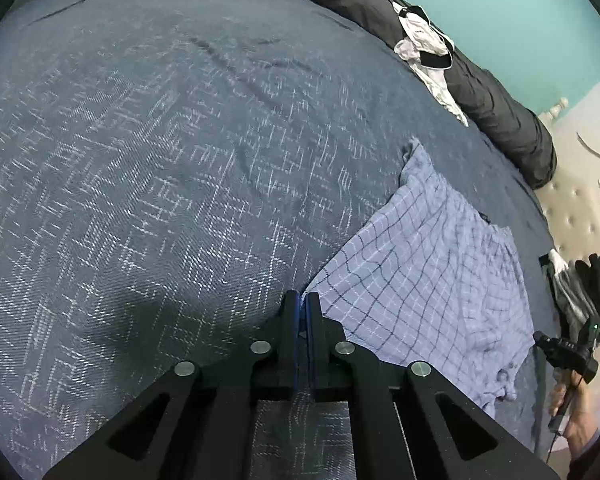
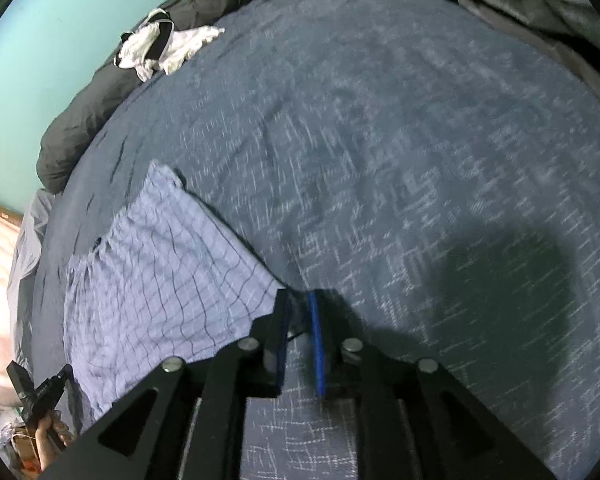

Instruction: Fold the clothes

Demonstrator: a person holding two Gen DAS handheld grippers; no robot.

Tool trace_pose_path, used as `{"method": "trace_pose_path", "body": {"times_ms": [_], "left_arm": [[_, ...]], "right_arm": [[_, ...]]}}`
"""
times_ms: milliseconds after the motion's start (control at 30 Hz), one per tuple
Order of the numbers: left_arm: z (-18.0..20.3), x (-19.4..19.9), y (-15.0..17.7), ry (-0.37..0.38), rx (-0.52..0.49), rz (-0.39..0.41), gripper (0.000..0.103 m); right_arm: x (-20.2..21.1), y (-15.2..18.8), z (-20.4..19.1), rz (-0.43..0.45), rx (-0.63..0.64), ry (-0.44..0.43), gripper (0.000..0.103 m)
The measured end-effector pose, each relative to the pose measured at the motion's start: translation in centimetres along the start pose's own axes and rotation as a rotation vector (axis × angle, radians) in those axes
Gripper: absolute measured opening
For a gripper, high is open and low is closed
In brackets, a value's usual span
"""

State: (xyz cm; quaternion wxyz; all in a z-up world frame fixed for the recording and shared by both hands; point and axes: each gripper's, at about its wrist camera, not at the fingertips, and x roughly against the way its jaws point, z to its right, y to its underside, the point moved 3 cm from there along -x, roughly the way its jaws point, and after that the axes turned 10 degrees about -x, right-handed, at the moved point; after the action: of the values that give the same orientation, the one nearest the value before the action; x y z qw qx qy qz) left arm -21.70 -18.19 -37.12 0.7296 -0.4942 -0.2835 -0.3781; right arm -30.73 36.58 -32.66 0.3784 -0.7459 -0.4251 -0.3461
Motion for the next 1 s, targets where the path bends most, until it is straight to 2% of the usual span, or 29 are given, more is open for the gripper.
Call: {"method": "trace_pose_path", "body": {"times_ms": [167,233,267,467,633,733,833,900,933,1000], "left_arm": [[0.8,1.3,-0.9,-0.008,-0.015,0.042,0.011],[1.2,1.3,-1.0,-0.01,-0.016,0.044,0.012],[1.4,1.2,-1.0,-0.009,-0.018,0.042,0.012],[3.1,-0.1,-1.0,0.006,-0.056,0.021,0.012],[3.2,0.0,-0.4,0.011,-0.075,0.009,0.012],[3.2,0.0,-0.3,0.012,-0.08,0.007,0.012],[3.2,-0.1,-0.3,0.014,-0.08,0.004,0.013],[3.3,-0.1,-0.3,0.017,-0.08,0.003,0.013],[3.3,-0.1,-0.3,0.017,-0.081,0.003,0.013],[3.3,0.0,-0.2,0.016,-0.081,0.002,0.013]], "right_arm": [[1.8,-1.5,-0.7,0.05,0.022,-0.02,0.017],[2.2,-1.5,-1.6,0.064,0.057,-0.036,0.026],[2.1,-1.4,-2.2,0.049,0.075,-0.057,0.03],[-0.2,0.8,-7.0,-0.061,0.212,-0.123,0.03],[-1.8,2.0,-8.1,-0.065,0.312,-0.014,0.031],[-1.7,2.0,-7.0,-0.081,0.298,-0.003,0.031],[-1.9,2.7,-6.6,-0.104,0.337,0.02,0.03],[-2.2,3.3,-6.5,-0.119,0.374,0.049,0.016],[-2.4,3.6,-6.4,-0.125,0.387,0.064,0.014],[-2.8,4.0,-6.2,-0.13,0.406,0.085,0.003]]}}
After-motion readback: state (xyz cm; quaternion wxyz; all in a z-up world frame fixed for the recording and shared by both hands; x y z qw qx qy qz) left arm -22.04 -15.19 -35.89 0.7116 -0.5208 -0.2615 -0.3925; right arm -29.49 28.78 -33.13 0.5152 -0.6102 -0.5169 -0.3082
